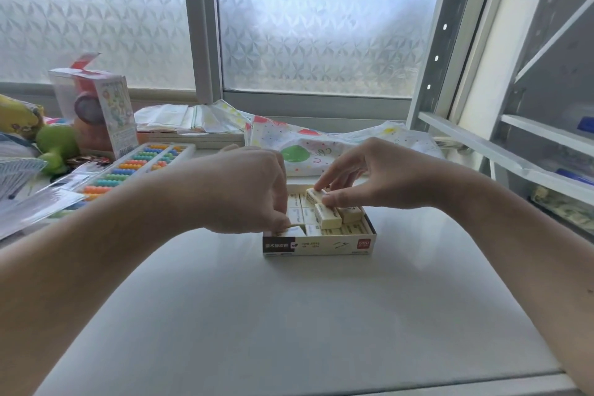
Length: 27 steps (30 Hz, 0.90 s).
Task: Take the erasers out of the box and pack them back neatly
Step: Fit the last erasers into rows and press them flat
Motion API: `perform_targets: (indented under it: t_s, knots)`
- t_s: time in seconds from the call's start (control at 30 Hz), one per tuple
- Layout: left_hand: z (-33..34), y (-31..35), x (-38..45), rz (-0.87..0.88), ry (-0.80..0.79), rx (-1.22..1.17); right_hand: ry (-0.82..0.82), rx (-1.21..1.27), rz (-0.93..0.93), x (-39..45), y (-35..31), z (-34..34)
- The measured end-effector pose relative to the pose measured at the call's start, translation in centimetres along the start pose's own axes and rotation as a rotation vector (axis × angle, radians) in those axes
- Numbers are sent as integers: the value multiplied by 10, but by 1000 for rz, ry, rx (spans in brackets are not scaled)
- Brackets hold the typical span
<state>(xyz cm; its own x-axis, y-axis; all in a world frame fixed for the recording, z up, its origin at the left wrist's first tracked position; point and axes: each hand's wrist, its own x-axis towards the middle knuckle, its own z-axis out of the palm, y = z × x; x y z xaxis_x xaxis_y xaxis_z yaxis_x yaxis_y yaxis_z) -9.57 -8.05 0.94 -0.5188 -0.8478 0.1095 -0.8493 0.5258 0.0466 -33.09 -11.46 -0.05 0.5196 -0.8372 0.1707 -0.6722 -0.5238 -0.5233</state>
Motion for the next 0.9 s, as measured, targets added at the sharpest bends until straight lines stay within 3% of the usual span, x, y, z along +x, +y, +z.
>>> perform_targets:
  t_s: [0.43, 0.6, 0.9]
  knots:
    - [-4, 0, -2, -32, 17, -21, 18, -25, 10, -1, 1, 0]
    - [-11, 6, -7, -54, -121, 9, 168, -8, -3, 0, -1, 0]
    - [-21, 12, -15, -23, -201, -252, 144, -38, 28, 1, 0, 3]
